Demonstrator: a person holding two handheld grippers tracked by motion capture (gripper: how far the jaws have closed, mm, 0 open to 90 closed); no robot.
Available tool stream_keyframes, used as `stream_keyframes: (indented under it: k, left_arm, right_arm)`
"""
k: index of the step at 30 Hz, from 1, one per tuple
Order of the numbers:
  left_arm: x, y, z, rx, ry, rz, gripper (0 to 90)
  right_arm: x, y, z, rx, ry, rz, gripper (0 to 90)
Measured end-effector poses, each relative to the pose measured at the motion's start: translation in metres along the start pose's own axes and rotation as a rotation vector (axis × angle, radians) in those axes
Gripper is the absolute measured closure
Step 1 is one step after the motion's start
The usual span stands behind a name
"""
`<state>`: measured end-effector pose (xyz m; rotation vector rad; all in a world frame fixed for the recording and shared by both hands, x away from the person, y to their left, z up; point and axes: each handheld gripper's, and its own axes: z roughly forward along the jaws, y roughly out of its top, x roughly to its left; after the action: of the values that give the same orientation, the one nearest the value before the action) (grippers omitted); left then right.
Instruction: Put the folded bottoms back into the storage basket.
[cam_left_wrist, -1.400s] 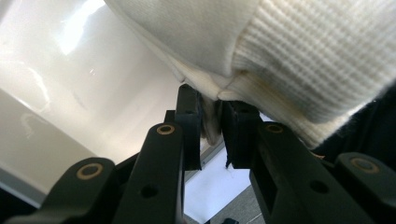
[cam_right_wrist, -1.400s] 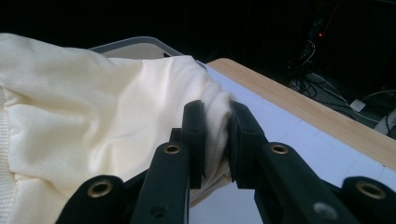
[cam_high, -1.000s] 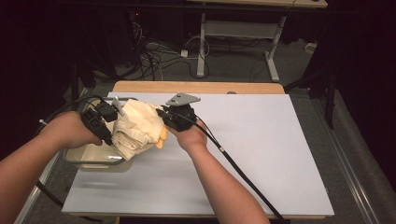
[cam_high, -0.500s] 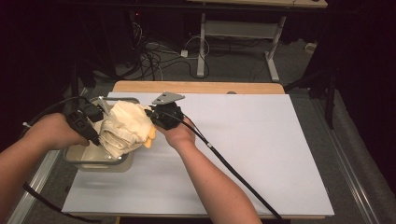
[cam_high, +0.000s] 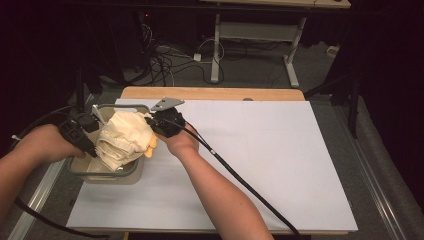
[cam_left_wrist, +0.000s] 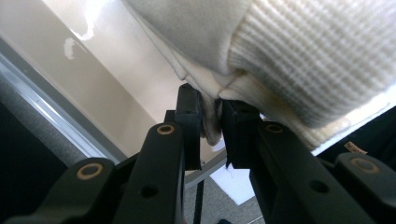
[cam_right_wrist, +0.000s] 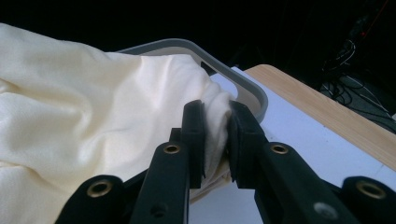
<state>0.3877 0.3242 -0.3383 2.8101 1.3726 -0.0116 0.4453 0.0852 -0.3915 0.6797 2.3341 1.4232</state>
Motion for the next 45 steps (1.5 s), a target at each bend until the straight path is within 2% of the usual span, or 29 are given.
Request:
stream_keyframes:
  k: [13, 27, 36, 41, 45]
  left_arm:
    - [0.019, -0.019, 0.012, 0.007, -0.006, -0.039, 76.7]
    - [0.040, -0.038, 0.030, 0.013, -0.014, -0.089, 76.7]
    - [0.045, -0.028, 0.038, 0.000, -0.009, -0.112, 76.5]
    - [0.043, -0.022, 0.044, -0.017, -0.025, -0.124, 76.7]
    - [0.044, -0.019, 0.043, -0.042, -0.037, -0.156, 76.7]
  right_arm:
    - [0.012, 0.003, 0.022, 0.015, 0.031, -0.003, 80.0]
    - [0.028, 0.009, 0.055, 0.050, 0.068, -0.020, 80.1]
    - [0.015, 0.008, 0.074, 0.092, 0.041, -0.013, 83.4]
    - [0.008, 0.006, 0.080, 0.120, 0.054, -0.020, 86.9]
    - [0.005, 0.008, 0.083, 0.112, 0.046, -0.022, 87.0]
